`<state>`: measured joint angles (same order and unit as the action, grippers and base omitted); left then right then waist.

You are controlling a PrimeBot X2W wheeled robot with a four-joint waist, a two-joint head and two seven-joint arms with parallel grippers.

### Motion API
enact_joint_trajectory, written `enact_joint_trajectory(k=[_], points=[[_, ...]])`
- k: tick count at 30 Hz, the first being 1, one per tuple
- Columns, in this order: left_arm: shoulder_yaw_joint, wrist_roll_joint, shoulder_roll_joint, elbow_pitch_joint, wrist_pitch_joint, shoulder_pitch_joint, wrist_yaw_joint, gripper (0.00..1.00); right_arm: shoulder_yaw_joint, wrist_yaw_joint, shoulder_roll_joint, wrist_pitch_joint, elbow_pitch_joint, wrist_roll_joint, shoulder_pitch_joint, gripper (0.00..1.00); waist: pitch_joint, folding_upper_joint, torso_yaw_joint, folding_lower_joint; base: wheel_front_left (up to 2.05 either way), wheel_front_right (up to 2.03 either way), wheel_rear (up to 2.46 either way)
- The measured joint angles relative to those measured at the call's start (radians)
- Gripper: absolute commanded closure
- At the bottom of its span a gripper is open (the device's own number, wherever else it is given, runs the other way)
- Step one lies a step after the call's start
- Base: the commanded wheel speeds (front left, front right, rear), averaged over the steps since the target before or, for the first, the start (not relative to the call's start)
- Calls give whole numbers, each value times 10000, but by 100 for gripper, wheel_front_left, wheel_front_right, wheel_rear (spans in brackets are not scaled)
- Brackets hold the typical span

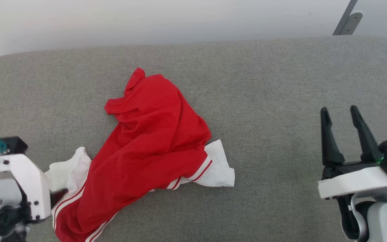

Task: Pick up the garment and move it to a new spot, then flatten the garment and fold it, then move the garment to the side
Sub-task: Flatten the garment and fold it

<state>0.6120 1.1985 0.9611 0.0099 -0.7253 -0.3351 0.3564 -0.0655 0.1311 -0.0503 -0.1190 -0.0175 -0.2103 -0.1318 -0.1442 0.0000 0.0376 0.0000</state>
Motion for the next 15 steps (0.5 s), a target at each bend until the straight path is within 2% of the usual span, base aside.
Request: enact_joint_trajectory(k=[3, 5, 6, 8, 9, 10, 15], points=[[-178, -418, 38, -19, 901, -81, -332, 0, 238, 0, -6, 136, 15, -29, 33, 0, 3, 0, -3, 0, 0, 0, 0], [-387, -679, -151, -4, 1833, -87, -646, 0, 464, 0, -6, 236, 52, -46, 81, 0, 23, 0, -13, 0, 0, 0, 0], [-387, -679, -151, -4, 1833, -87, -646, 0, 464, 0, -6, 236, 52, -46, 81, 0, 23, 0, -13, 0, 0, 0, 0], [-585, -867, -341, 82, 2748, -80, -849, 0, 729, 0, -6, 401, 132, -92, 155, 0, 53, 0, -47, 0, 0, 0, 0], [-721, -1091, -472, 151, 3599, -33, -1041, 0, 1076, 0, -13, 625, 197, -90, 219, 0, 86, 0, -114, 0, 0, 0, 0], [-721, -1091, -472, 151, 3599, -33, -1041, 0, 1076, 0, -13, 625, 197, -90, 219, 0, 86, 0, -114, 0, 0, 0, 0], [-1091, -1682, -809, 171, 5668, 326, -1246, 0, 1804, 0, -284, 1174, 303, -313, 322, 0, 171, 0, -415, 0, 0, 0, 0]])
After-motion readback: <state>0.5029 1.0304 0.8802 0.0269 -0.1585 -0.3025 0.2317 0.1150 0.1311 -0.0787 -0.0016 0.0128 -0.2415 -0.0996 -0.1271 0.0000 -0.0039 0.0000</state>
